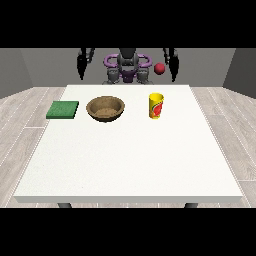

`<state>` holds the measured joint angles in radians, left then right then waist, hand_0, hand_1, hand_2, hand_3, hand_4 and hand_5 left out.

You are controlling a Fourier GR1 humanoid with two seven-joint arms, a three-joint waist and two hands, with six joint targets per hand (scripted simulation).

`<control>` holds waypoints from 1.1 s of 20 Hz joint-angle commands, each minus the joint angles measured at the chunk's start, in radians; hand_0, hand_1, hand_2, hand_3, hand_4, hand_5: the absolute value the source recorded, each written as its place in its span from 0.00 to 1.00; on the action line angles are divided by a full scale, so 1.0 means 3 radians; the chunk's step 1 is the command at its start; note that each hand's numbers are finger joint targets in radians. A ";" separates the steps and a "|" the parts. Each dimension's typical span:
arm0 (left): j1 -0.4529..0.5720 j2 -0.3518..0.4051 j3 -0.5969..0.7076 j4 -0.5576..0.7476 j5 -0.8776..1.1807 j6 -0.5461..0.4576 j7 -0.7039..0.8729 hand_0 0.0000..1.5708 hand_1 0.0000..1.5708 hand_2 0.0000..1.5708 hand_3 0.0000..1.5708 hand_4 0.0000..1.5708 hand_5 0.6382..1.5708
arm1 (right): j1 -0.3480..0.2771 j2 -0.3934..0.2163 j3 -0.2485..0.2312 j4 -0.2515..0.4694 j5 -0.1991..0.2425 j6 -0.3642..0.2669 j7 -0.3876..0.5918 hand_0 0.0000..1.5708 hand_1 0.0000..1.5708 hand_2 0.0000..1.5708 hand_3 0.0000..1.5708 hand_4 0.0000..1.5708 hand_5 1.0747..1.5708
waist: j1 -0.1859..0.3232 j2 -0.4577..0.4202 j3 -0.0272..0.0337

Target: Pick the cup and pour the ball into the bowl, then pick the bowl and place it on the pad

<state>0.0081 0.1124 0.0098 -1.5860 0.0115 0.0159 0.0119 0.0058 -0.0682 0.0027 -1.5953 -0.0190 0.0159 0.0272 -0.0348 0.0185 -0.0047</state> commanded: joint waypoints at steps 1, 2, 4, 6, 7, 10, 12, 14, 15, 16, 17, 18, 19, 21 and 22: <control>-0.0021 0.0072 0.0025 -0.0203 0.0017 -0.0011 0.0111 0.00 0.00 0.00 0.00 0.37 1.00 | -0.0016 -0.0078 -0.0017 -0.0192 -0.0003 0.0010 0.0125 0.00 0.00 0.00 0.00 0.37 1.00 | 0.0011 -0.0507 0.0011; -0.0030 0.0085 0.0029 -0.0238 0.0020 -0.0009 0.0152 0.00 0.00 0.00 0.00 0.37 1.00 | -0.0022 -0.0085 -0.0015 -0.0226 -0.0012 0.0015 0.0162 0.00 0.00 0.00 0.00 0.37 1.00 | 0.0013 -0.0603 0.0016; -0.0033 0.0127 0.0052 -0.0308 0.0034 -0.0017 0.0233 0.00 0.00 0.00 0.00 0.37 1.00 | -0.0032 -0.0128 -0.0022 -0.0292 -0.0014 0.0025 0.0255 0.00 0.00 0.00 0.00 0.37 1.00 | 0.0036 -0.0779 0.0012; -0.0048 0.0159 0.0066 -0.0380 0.0051 -0.0021 0.0332 0.00 0.00 0.00 0.00 0.37 1.00 | -0.0048 -0.0170 -0.0026 -0.0358 -0.0015 0.0036 0.0353 0.00 0.00 0.00 0.00 0.37 1.00 | 0.0049 -0.0953 0.0013; -0.0307 -0.0243 0.0143 -0.0313 0.0272 0.0243 0.0307 0.00 0.00 0.00 0.00 0.37 1.00 | -0.0033 -0.0145 -0.0496 -0.0095 -0.0517 0.0125 0.0054 0.00 0.00 0.00 0.00 0.37 1.00 | -0.0099 -0.0370 0.0022; -0.0557 -0.0226 0.0250 -0.0297 0.0265 0.0360 0.0330 0.00 0.00 0.00 0.00 0.33 0.99 | -0.0143 -0.0400 -0.0713 -0.0036 -0.0814 0.0434 0.0148 0.00 0.00 0.00 0.00 0.31 1.00 | -0.0140 -0.0201 0.0018; -0.0641 -0.0213 0.0292 -0.0156 0.0255 0.0369 0.0217 0.00 0.00 0.00 0.00 0.32 0.99 | -0.0226 -0.0380 -0.0721 -0.0071 -0.0783 0.0389 0.0094 0.00 0.00 0.00 0.00 0.30 1.00 | -0.0121 -0.0106 0.0016; -0.0784 -0.0151 0.0357 -0.0073 0.0307 0.0307 0.0119 0.00 0.00 0.00 0.00 0.30 0.98 | -0.0274 -0.0387 -0.0773 0.0111 -0.0715 0.0384 -0.0097 0.00 0.00 0.00 0.00 0.27 1.00 | -0.0068 0.0040 0.0016; -0.0973 -0.0011 0.0474 -0.0002 0.0334 0.0247 0.0071 0.00 0.00 0.00 0.00 0.31 0.98 | -0.0379 -0.0441 -0.0864 0.0177 -0.0835 0.0480 -0.0197 0.00 0.00 0.00 0.00 0.26 1.00 | -0.0111 0.0189 0.0017; -0.1061 -0.0065 0.0397 0.0080 0.0208 0.0358 0.0054 0.00 0.00 0.00 0.00 0.32 0.98 | -0.0412 -0.0353 -0.0760 0.0161 -0.0739 0.0363 -0.0119 0.00 0.00 0.00 0.00 0.25 1.00 | -0.0120 0.0155 0.0016; -0.0989 -0.0059 0.0315 -0.0088 0.0219 0.0325 0.0221 0.00 0.00 0.00 0.00 0.32 0.98 | -0.0292 -0.0366 -0.0806 0.0421 -0.0673 0.0471 -0.0427 0.00 0.00 0.00 0.00 0.23 1.00 | 0.0000 0.0065 0.0017; -0.1015 -0.0093 0.0345 0.0127 0.0130 0.0373 -0.0085 0.00 0.00 0.00 0.00 0.31 0.97 | -0.0487 -0.0520 -0.0955 0.0394 -0.0839 0.0506 -0.0259 0.00 0.00 0.00 0.00 0.23 1.00 | -0.0068 0.0222 0.0016; -0.0974 0.0024 0.0484 0.0339 0.0276 0.0185 -0.0205 0.00 0.00 0.00 0.00 0.32 0.96 | -0.0374 -0.0485 -0.0872 0.0285 -0.0836 0.0568 -0.0236 0.00 0.00 0.00 0.00 0.23 1.00 | -0.0117 0.0168 0.0016; -0.1022 -0.0213 0.0268 0.0439 0.0033 0.0406 -0.0422 0.00 0.00 0.00 0.00 0.31 0.95 | -0.0553 -0.0458 -0.0824 0.0345 -0.0700 0.0428 -0.0281 0.00 0.00 0.00 0.00 0.18 1.00 | -0.0124 0.0321 0.0015; -0.1046 -0.0160 0.0361 0.0544 0.0100 0.0350 -0.0539 0.00 0.00 0.00 0.00 0.30 0.94 | -0.0623 -0.0623 -0.0926 0.0387 -0.0831 0.0586 -0.0209 0.00 0.00 0.00 0.00 0.00 1.00 | -0.0129 0.0373 0.0015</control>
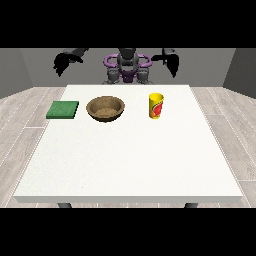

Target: Pick the cup and pour the ball into the bowl, then pick the bowl and place it on the pad

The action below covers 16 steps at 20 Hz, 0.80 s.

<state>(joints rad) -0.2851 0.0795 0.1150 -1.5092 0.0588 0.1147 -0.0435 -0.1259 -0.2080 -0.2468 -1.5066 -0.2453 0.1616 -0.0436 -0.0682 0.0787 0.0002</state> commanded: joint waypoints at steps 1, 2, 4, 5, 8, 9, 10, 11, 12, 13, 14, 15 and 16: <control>-0.0220 -0.0051 0.0003 0.0404 -0.0121 0.0076 -0.0407 0.00 0.00 0.00 0.00 0.29 0.92 | -0.0246 -0.0044 -0.0020 0.0096 0.0049 -0.0052 -0.0063 0.00 0.00 0.00 0.00 0.00 1.00 | -0.0039 0.0233 -0.0001; 0.0009 -0.0221 -0.0097 0.0418 -0.0169 0.0136 -0.0609 0.00 0.00 0.00 0.00 0.30 0.90 | -0.0073 -0.0057 -0.0057 0.0180 -0.0003 0.0124 -0.0263 0.00 0.00 0.00 0.12 0.00 1.00 | -0.0048 0.0197 -0.0001; -0.0322 -0.0122 0.0056 0.0696 -0.0099 0.0160 -0.0567 0.00 0.00 0.00 0.00 0.29 0.88 | -0.0212 -0.0106 -0.0043 0.0259 0.0054 0.0077 -0.0196 0.00 0.00 0.00 0.00 0.00 1.00 | -0.0064 0.0236 -0.0001; -0.0152 -0.0131 -0.0012 0.0690 -0.0172 0.0104 -0.0830 0.00 0.00 0.00 0.00 0.28 0.87 | -0.0272 -0.0223 -0.0172 0.0347 -0.0012 0.0176 -0.0343 0.00 0.00 0.00 0.00 0.00 1.00 | -0.0017 0.0334 -0.0001; -0.0505 0.0009 0.0141 0.0895 -0.0045 0.0100 -0.0550 0.00 0.00 0.00 0.00 0.27 0.84 | -0.0197 -0.0171 -0.0123 0.0551 0.0078 0.0181 -0.0466 0.00 0.00 0.00 0.00 0.00 1.00 | -0.0046 0.0219 0.0000; -0.0417 -0.0061 0.0046 0.1052 -0.0105 0.0059 -0.0834 0.00 0.00 0.00 0.00 0.28 0.85 | -0.0350 -0.0070 -0.0084 0.0602 0.0153 -0.0050 -0.0411 0.00 0.00 0.00 0.00 0.00 1.00 | 0.0047 0.0193 -0.0001; -0.0277 -0.0094 0.0001 0.1040 -0.0118 0.0010 -0.0924 0.00 0.00 0.00 0.00 0.29 0.85 | -0.0457 -0.0104 -0.0129 0.0597 0.0114 -0.0130 -0.0248 0.00 0.00 0.00 0.00 0.00 1.00 | 0.0123 0.0202 -0.0001; -0.0438 0.0021 0.0167 0.1285 -0.0053 -0.0018 -0.1044 0.00 0.00 0.00 0.00 0.29 0.85 | -0.0368 0.0028 0.0026 0.0483 0.0195 -0.0126 -0.0362 0.00 0.00 0.00 0.00 0.00 1.00 | 0.0007 0.0268 -0.0002; -0.0582 -0.0039 0.0126 0.1223 -0.0149 0.0155 -0.1038 0.00 0.00 0.00 0.00 0.27 0.85 | -0.0570 -0.0206 -0.0197 0.0712 0.0042 0.0038 -0.0440 0.00 0.00 0.00 0.00 0.00 1.00 | 0.0007 0.0442 -0.0001; -0.0448 -0.0002 0.0208 0.1384 -0.0045 -0.0016 -0.1332 0.00 0.00 0.00 0.00 0.24 0.81 | -0.0515 -0.0168 -0.0147 0.0605 0.0027 0.0067 -0.0429 0.00 0.00 0.00 0.00 0.00 1.00 | -0.0024 0.0503 -0.0002; -0.0503 -0.0082 0.0101 0.1362 -0.0170 0.0126 -0.1308 0.00 0.00 0.00 0.00 0.24 0.78 | -0.0526 -0.0175 -0.0193 0.0820 0.0032 0.0112 -0.0612 0.00 0.00 0.00 0.00 0.00 1.00 | 0.0006 0.0496 -0.0001; -0.0473 0.0073 0.0299 0.1698 -0.0020 -0.0049 -0.1416 0.00 0.00 0.00 0.00 0.20 0.76 | -0.0397 -0.0122 -0.0029 0.0460 0.0047 0.0110 -0.0333 0.00 0.00 0.00 0.00 0.00 1.00 | -0.0132 0.0377 -0.0003; -0.0611 -0.0069 0.0136 0.1567 -0.0134 0.0087 -0.1392 0.00 0.00 0.00 0.00 0.15 0.75 | -0.0625 -0.0155 -0.0164 0.0849 0.0087 -0.0008 -0.0527 0.00 0.00 0.00 0.00 0.00 1.00 | 0.0013 0.0526 -0.0001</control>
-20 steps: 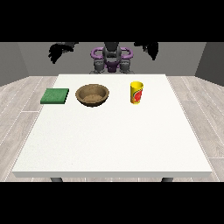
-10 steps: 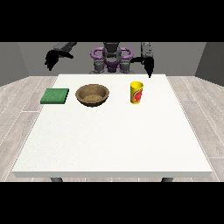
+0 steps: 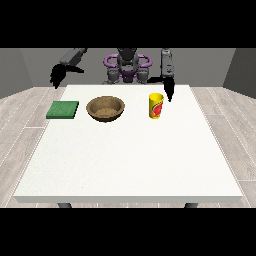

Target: Pick the cup and pour the ball into the bowl, then pick the bowl and place it on the pad

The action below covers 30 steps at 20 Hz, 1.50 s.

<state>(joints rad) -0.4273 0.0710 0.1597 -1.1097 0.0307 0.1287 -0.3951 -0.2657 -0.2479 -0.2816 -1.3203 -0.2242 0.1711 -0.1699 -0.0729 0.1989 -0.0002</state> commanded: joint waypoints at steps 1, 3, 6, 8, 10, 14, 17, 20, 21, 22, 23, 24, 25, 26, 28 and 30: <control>-0.0185 0.0029 0.0115 0.0371 0.0025 0.0017 -0.0346 0.00 0.00 0.00 0.00 0.07 0.75 | -0.0020 0.0146 0.0125 0.0070 0.0145 -0.0072 -0.0265 0.00 0.00 0.00 0.00 0.00 1.00 | -0.0061 0.0212 0.0000; -0.0189 -0.0004 0.0185 0.0624 0.0064 0.0038 -0.0529 0.00 0.00 0.00 0.00 0.00 0.74 | -0.0144 -0.0110 -0.0014 0.0034 -0.0062 0.0106 0.0026 0.00 0.00 0.00 0.00 0.00 1.00 | -0.0153 0.0199 -0.0001; -0.0429 0.0216 0.0307 0.0776 0.0116 -0.0044 -0.0550 0.00 0.00 0.00 0.00 0.00 0.72 | -0.0244 -0.0247 -0.0117 0.0193 -0.0119 0.0231 -0.0120 0.00 0.00 0.00 0.00 0.00 1.00 | -0.0185 0.0387 -0.0001; -0.0620 0.0293 0.0408 0.1003 0.0151 -0.0001 -0.0565 0.00 0.00 0.00 0.00 0.00 0.70 | -0.0234 -0.0009 0.0102 0.0027 0.0072 0.0013 -0.0164 0.00 0.00 0.00 0.00 0.00 1.00 | -0.0224 0.0425 -0.0002; -0.0587 0.0260 0.0377 0.1106 0.0137 0.0006 -0.0644 0.00 0.00 0.00 0.00 0.00 0.69 | -0.0274 -0.0165 -0.0040 0.0241 -0.0053 0.0195 -0.0253 0.00 0.00 0.00 0.00 0.00 1.00 | -0.0195 0.0406 0.0000; -0.0698 0.0274 0.0450 0.1348 0.0144 0.0052 -0.0983 0.00 0.00 0.00 0.00 0.00 0.68 | -0.0307 -0.0122 0.0005 0.0170 0.0010 0.0146 -0.0377 0.00 0.00 0.00 0.00 0.00 0.99 | -0.0261 0.0613 -0.0001; -0.0709 0.0336 0.0474 0.1510 0.0132 0.0012 -0.1183 0.00 0.00 0.00 0.00 0.00 0.66 | -0.0384 -0.0245 -0.0066 0.0160 -0.0025 0.0161 -0.0320 0.00 0.00 0.00 0.00 0.00 1.00 | -0.0266 0.0708 -0.0001; -0.0828 0.0337 0.0470 0.1531 0.0134 0.0054 -0.1203 0.00 0.00 0.00 0.00 0.00 0.65 | -0.0365 -0.0184 -0.0072 0.0376 -0.0031 0.0253 -0.0599 0.00 0.00 0.00 0.00 0.00 1.00 | -0.0256 0.0831 0.0000; -0.0842 0.0140 0.0381 0.1471 0.0057 0.0239 -0.1251 0.00 0.00 0.00 0.00 0.00 0.66 | -0.0556 -0.0400 -0.0184 0.0445 -0.0136 0.0341 -0.0410 0.00 0.00 0.00 0.00 0.00 1.00 | -0.0302 0.0862 0.0001; -0.0899 0.0161 0.0372 0.1480 0.0067 0.0254 -0.1060 0.00 0.00 0.00 0.00 0.00 0.71 | -0.0431 -0.0184 -0.0067 0.0482 -0.0021 0.0196 -0.0481 0.00 0.00 0.00 0.00 0.00 1.00 | -0.0272 0.0700 0.0001; -0.0796 0.0212 0.0409 0.1533 0.0040 0.0268 -0.1294 0.00 0.00 0.00 0.00 0.48 0.86 | -0.0372 -0.0212 -0.0063 0.0418 -0.0051 0.0314 -0.0575 0.00 0.00 0.00 0.00 0.09 0.99 | -0.0331 0.0825 0.0000; -0.0881 0.0271 0.0295 0.1462 -0.0197 0.0637 -0.1063 0.00 0.00 0.00 0.00 0.93 0.99 | -0.0400 -0.0194 0.0011 0.0453 0.0007 0.0330 -0.0560 0.00 0.00 0.00 0.00 0.11 1.00 | -0.0441 0.0761 0.0003; -0.0847 0.0294 0.0232 0.1471 -0.0320 0.0754 -0.1098 0.58 0.58 0.65 0.64 1.00 0.92 | -0.0511 -0.0223 -0.0039 0.0454 -0.0072 0.0312 -0.0443 0.00 0.00 0.00 0.00 0.16 1.00 | -0.0450 0.0747 0.0003; -0.0621 0.0252 0.0203 0.1475 -0.0451 0.1001 -0.1300 0.89 0.89 1.00 1.00 1.00 0.67 | -0.0382 -0.0202 -0.0004 0.0419 -0.0057 0.0368 -0.0484 0.00 0.00 0.00 0.00 0.18 1.00 | -0.0486 0.0696 0.0003; -0.0601 0.0233 0.0233 0.1535 -0.0494 0.1193 -0.1385 1.00 1.00 1.00 1.00 0.90 0.85 | -0.0453 -0.0219 -0.0080 0.0432 -0.0140 0.0267 -0.0275 0.00 0.00 0.00 0.00 0.25 1.00 | -0.0409 0.0622 -0.0001; -0.0655 0.0150 0.0197 0.1480 -0.0486 0.1262 -0.1200 1.00 1.00 1.00 1.00 0.82 0.92 | -0.0469 -0.0467 -0.0280 0.0770 -0.0249 0.0525 -0.0474 0.00 0.00 0.00 0.02 0.25 1.00 | -0.0365 0.0565 0.0003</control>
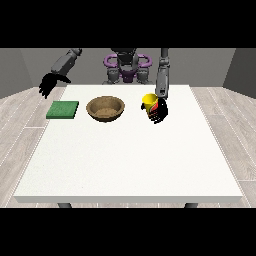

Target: Pick the cup and pour the ball into the bowl, then pick the bowl and place it on the pad

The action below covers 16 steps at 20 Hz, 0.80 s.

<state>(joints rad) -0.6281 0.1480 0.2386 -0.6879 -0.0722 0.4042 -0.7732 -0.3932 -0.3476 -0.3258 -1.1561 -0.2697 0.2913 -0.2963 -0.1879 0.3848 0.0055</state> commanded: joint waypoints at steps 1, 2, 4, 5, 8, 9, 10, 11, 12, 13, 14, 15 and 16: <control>0.0009 -0.0091 -0.0116 0.0090 -0.0228 0.0446 0.0164 1.00 1.00 1.00 1.00 0.83 0.91 | 0.0051 -0.0118 -0.0083 0.0261 -0.0041 0.0115 -0.0004 0.00 0.00 0.00 0.07 0.26 1.00 | 0.0007 -0.0190 -0.0016; -0.0017 -0.0125 -0.0112 0.0152 -0.0261 0.0579 0.0244 1.00 1.00 1.00 1.00 0.84 0.91 | 0.0073 -0.0156 -0.0072 0.0217 -0.0101 0.0206 0.0111 0.00 0.00 0.00 0.12 0.28 1.00 | -0.0091 -0.0277 -0.0017; -0.0074 -0.0173 -0.0236 0.0118 -0.0416 0.0762 0.0346 1.00 1.00 1.00 1.00 0.86 0.88 | -0.0022 -0.0253 -0.0139 0.0406 -0.0164 0.0271 0.0180 0.00 0.00 0.00 0.16 0.30 1.00 | 0.0007 -0.0382 -0.0016; 0.0026 0.0003 -0.0317 0.0109 -0.0548 0.0745 0.0471 1.00 1.00 1.00 1.00 0.85 0.90 | 0.0115 -0.0233 -0.0151 0.0481 -0.0138 0.0263 0.0150 0.00 0.00 0.00 0.14 0.30 1.00 | 0.0045 -0.0592 -0.0013; -0.0175 0.0181 -0.0691 0.0174 -0.1086 0.1004 0.1002 1.00 1.00 1.00 1.00 0.83 0.92 | 0.0105 -0.0152 -0.0080 0.0695 -0.0045 0.0184 0.0211 0.00 0.00 0.00 0.16 0.31 1.00 | 0.0107 -0.0928 0.0003; -0.0221 0.0295 -0.0782 0.0213 -0.1271 0.1102 0.1066 1.00 1.00 1.00 1.00 0.83 0.91 | 0.0137 -0.0189 -0.0097 0.0743 -0.0037 0.0233 0.0151 0.00 0.00 0.00 0.15 0.31 1.00 | 0.0077 -0.0912 0.0008; -0.0261 0.0308 -0.0879 0.0316 -0.1443 0.1199 0.1262 1.00 1.00 1.00 1.00 0.83 0.90 | 0.0090 -0.0215 -0.0078 0.0758 -0.0052 0.0239 0.0292 0.00 0.00 0.00 0.13 0.32 1.00 | 0.0067 -0.1022 0.0006; -0.0254 0.0277 -0.1031 0.0396 -0.1649 0.1289 0.1408 1.00 1.00 1.00 1.00 0.83 0.90 | 0.0118 -0.0128 -0.0075 0.0802 -0.0024 0.0169 0.0206 0.00 0.00 0.00 0.22 0.32 1.00 | 0.0099 -0.1099 0.0011; -0.0244 0.0186 -0.1166 0.0492 -0.1822 0.1359 0.1584 1.00 1.00 1.00 1.00 0.83 0.90 | 0.0143 -0.0215 -0.0081 0.0847 -0.0040 0.0276 0.0254 0.00 0.00 0.00 0.21 0.32 1.00 | 0.0063 -0.1213 0.0010; -0.0317 0.0209 -0.1280 0.0567 -0.2002 0.1380 0.1737 1.00 1.00 1.00 1.00 0.83 0.90 | 0.0126 -0.0188 -0.0124 0.0937 -0.0069 0.0238 0.0248 0.00 0.00 0.00 0.19 0.33 1.00 | 0.0125 -0.1198 0.0011; -0.0353 0.0148 -0.1397 0.0663 -0.2181 0.1449 0.1889 1.00 1.00 1.00 1.00 0.81 0.92 | 0.0085 -0.0239 -0.0161 0.0971 -0.0102 0.0275 0.0249 0.00 0.00 0.00 0.21 0.33 1.00 | 0.0121 -0.1200 0.0009; -0.0387 0.0181 -0.1520 0.0736 -0.2356 0.1409 0.2013 1.00 1.00 1.00 1.00 0.80 0.92 | 0.0174 -0.0235 -0.0131 0.1025 -0.0068 0.0300 0.0270 0.00 0.00 0.00 0.21 0.34 1.00 | 0.0146 -0.1347 0.0012; -0.0421 0.0040 -0.1657 0.0787 -0.2523 0.1434 0.2198 1.00 1.00 1.00 1.00 0.79 0.93 | 0.0209 -0.0259 -0.0147 0.1125 -0.0026 0.0230 0.0300 0.00 0.00 0.00 0.22 0.34 1.00 | 0.0244 -0.1447 0.0011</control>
<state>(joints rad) -0.7204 0.1913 -0.1324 -0.5224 -0.6498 0.7920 -0.2733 -0.3517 -0.4129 -0.3633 -0.8843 -0.2880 0.3651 -0.2233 -0.1483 0.0337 0.0079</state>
